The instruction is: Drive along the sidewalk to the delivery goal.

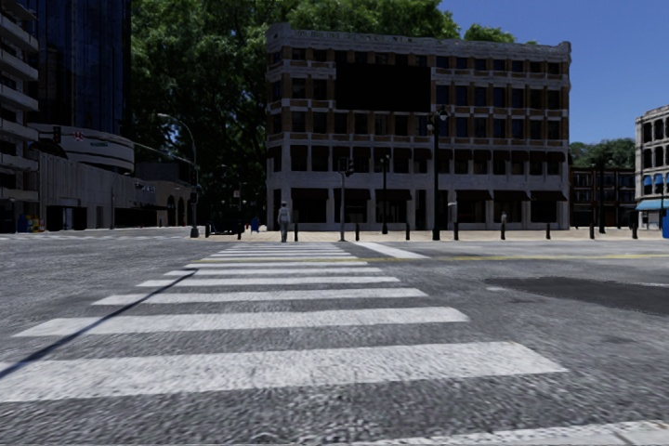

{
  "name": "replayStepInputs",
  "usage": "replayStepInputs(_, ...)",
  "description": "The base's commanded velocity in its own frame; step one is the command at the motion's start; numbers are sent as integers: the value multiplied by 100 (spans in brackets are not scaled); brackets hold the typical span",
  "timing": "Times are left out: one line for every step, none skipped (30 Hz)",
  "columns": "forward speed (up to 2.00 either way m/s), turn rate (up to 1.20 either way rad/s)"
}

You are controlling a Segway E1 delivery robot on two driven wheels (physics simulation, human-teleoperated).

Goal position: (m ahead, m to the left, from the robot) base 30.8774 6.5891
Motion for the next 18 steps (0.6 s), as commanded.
replayStepInputs(200, 58)
replayStepInputs(200, 58)
replayStepInputs(200, 51)
replayStepInputs(200, 49)
replayStepInputs(200, 44)
replayStepInputs(200, 21)
replayStepInputs(200, 0)
replayStepInputs(200, 0)
replayStepInputs(200, 0)
replayStepInputs(200, 0)
replayStepInputs(200, 0)
replayStepInputs(200, 0)
replayStepInputs(200, 0)
replayStepInputs(196, 0)
replayStepInputs(196, 0)
replayStepInputs(182, 0)
replayStepInputs(172, 0)
replayStepInputs(167, 0)
